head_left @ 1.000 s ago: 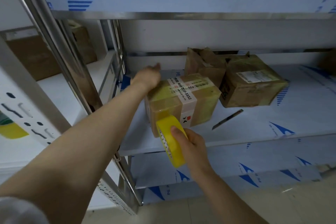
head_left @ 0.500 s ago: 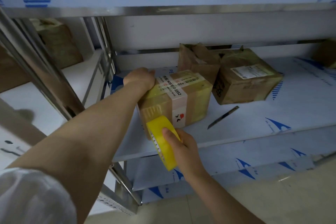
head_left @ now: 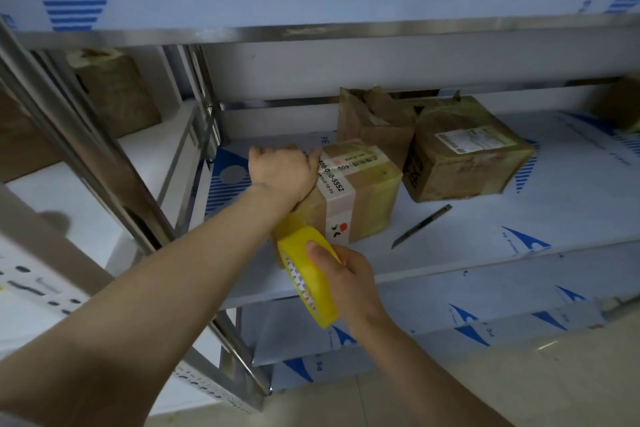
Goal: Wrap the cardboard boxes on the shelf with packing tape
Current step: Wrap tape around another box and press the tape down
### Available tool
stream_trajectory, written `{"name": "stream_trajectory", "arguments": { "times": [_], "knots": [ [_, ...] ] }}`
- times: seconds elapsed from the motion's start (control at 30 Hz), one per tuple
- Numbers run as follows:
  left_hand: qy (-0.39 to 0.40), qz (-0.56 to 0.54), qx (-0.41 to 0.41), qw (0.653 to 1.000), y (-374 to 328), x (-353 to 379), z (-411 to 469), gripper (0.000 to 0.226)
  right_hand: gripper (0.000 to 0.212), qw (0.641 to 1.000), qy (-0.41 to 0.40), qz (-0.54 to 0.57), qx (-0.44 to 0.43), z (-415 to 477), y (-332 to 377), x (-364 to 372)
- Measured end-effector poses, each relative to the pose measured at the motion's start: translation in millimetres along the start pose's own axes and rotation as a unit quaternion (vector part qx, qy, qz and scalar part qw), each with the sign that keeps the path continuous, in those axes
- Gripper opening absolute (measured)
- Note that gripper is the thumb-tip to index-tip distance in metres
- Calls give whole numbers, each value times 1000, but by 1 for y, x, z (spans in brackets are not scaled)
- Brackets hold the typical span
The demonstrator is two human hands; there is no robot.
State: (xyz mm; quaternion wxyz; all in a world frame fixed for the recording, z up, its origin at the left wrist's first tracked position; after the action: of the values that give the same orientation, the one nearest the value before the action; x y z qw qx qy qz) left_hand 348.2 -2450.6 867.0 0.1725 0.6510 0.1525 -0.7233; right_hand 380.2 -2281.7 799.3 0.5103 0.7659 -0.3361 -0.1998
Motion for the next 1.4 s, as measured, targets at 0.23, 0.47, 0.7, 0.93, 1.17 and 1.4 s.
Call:
{"name": "stream_trajectory", "arguments": {
  "times": [0.23, 0.47, 0.7, 0.93, 1.17, 1.4],
  "knots": [
    [59, -49, -1, 997, 3, 4, 0, 98, 59, 1000, -15, 26, 4, 0, 6, 9],
    [32, -15, 21, 999, -14, 4, -22, 97, 22, 998, -13, 45, 42, -1, 2, 7],
    [-16, 6, 5, 1000, -16, -2, -34, 89, 19, 992, 24, 42, 119, 2, 4, 7],
    [-133, -410, -196, 881, -5, -10, -48, 57, 22, 987, 101, -50, 119, 12, 8, -2],
    [-71, -634, -425, 642, -26, 7, -121, 43, 46, 961, 206, -167, 79, 16, 30, -14],
    [-136, -645, -428, 619, -47, 11, -124, 29, 60, 830, 2, -487, -271, 33, 101, -32]
  ]
}}
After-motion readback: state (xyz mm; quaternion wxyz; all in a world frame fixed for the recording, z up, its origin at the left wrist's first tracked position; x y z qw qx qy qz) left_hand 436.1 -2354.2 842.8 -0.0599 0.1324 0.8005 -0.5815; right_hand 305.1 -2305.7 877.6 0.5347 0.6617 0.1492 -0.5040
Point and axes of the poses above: each hand's wrist, its own z-axis towards the middle knuckle, its own x-axis out of the palm, y = z × x, the point moved 3 cm from there along z, towards the middle knuckle, and after that the axes turned 15 degrees about x, right-handed, at the moved point
